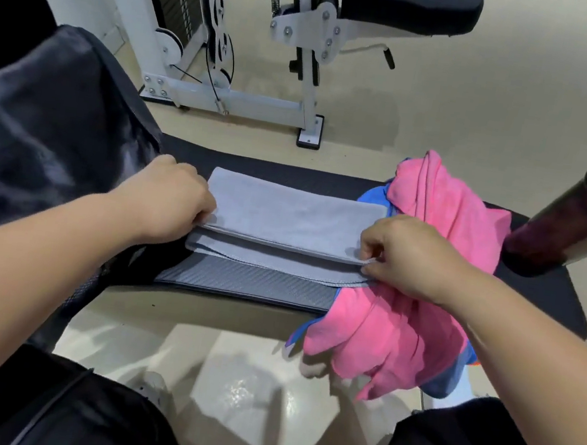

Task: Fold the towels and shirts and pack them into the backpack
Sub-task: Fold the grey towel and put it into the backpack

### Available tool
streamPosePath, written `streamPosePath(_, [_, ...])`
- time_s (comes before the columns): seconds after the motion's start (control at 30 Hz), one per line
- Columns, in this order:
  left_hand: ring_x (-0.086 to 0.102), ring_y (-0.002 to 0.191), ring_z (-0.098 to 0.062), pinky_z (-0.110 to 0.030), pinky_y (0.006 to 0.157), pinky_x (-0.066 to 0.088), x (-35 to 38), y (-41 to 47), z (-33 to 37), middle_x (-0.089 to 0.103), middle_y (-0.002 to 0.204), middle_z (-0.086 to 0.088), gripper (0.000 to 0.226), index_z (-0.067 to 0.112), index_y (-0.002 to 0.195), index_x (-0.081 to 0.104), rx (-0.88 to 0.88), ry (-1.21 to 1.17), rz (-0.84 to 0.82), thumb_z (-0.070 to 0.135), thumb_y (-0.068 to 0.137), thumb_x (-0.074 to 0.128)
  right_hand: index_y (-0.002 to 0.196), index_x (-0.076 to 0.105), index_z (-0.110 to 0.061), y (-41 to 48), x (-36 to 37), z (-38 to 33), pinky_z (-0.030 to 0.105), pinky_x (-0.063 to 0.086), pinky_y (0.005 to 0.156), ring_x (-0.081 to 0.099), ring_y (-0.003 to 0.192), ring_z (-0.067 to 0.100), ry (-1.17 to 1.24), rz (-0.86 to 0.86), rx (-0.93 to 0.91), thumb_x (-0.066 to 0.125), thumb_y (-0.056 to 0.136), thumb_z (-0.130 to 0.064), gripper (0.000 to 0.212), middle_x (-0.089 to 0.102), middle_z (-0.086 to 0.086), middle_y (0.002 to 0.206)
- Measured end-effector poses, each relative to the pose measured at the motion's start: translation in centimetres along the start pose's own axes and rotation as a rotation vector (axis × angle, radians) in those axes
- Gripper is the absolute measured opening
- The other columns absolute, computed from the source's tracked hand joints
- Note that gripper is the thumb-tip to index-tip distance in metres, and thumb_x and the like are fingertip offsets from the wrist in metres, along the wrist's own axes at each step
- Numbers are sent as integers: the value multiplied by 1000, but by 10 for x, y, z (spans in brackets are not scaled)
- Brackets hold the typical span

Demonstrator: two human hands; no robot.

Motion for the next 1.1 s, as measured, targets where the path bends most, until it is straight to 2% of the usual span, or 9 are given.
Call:
streamPosePath(0.13, [50, 94, -18, -36, 74, 25, 5, -3, 18, 62, 88, 10, 12, 31, 85, 62, -20, 201, -106, 22, 84, 55, 69, 50, -31, -4, 16, -4, 39, 50, 71, 57, 85, 28, -107, -26, 10, 71, 73, -24, 22, 62, -4, 79])
streamPosePath(0.27, [51, 92, -19, -36, 74, 26, 9, -7, 26, 62, 89, 9, 18, 30, 88, 63, -31, 220, -180, 16, 85, 51, 78, 65, -25, -9, 21, -5, 38, 51, 73, 59, 90, 29, -200, -17, 12, 62, 83, -30, 8, 67, -2, 87])
streamPosePath(0.4, [56, 81, -23, -35, 71, 33, 6, -5, 29, 58, 75, 4, 20, 23, 74, 57, -30, 95, -214, 33, 88, 47, 70, 61, -26, -10, 17, -11, 33, 44, 70, 57, 87, 27, -291, -101, 25, 59, 86, -49, 28, 67, -4, 84])
streamPosePath(0.47, [59, 80, -29, -35, 70, 41, 1, 1, 26, 63, 76, -3, 37, 19, 68, 51, -86, -75, -130, 44, 93, 42, 75, 66, -24, 0, 9, -20, 34, 41, 70, 57, 89, 28, -319, -88, 30, 51, 89, -63, 44, 68, 1, 86])
streamPosePath(0.53, [59, 88, -34, -38, 77, 48, -9, 14, 26, 67, 88, -10, 34, 18, 74, 57, -125, -210, 75, 41, 97, 44, 95, 71, -21, 18, -1, -33, 38, 46, 78, 58, 100, 31, -250, 28, 54, 44, 95, -59, 47, 65, 7, 100])
streamPosePath(0.63, [50, 126, -39, -49, 104, 43, 1, 36, 33, 56, 138, -18, 43, 11, 127, 61, -184, -373, 144, 40, 99, 46, 137, 53, -21, 54, 4, -48, 46, 41, 101, 46, 126, 35, -138, 80, 171, 38, 100, -54, 52, 51, 12, 138])
streamPosePath(0.7, [20, 150, -37, -55, 120, 22, 26, 45, 46, 16, 166, -13, 69, 14, 157, 27, -220, -380, -25, 53, 100, 37, 158, 20, -30, 68, 30, -50, 55, 18, 119, 17, 149, 40, -127, -68, 255, 29, 99, -63, 68, 14, 14, 165])
streamPosePath(0.8, [-9, 155, -30, -59, 122, 4, 56, 43, 63, -15, 168, -4, 78, 21, 160, -4, -296, -421, -119, 64, 98, 14, 157, -12, -42, 64, 71, -35, 63, -10, 118, -19, 151, 39, -124, -193, 334, 12, 90, -79, 80, -23, 7, 165])
streamPosePath(1.1, [-17, 153, -31, -58, 122, -2, 52, 19, 95, -22, 166, -5, 81, 22, 159, -11, -346, -474, -130, 67, 98, 15, 155, -15, -45, 36, 81, -17, 59, -13, 119, -24, 151, 34, -151, -62, 244, 0, 83, -86, 85, -25, 6, 165])
Point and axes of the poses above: each hand's wrist, its own y-axis towards the middle knuckle, its own x-axis out of the palm, z = x × y, the point moved 5 cm from there along y, towards the middle knuckle
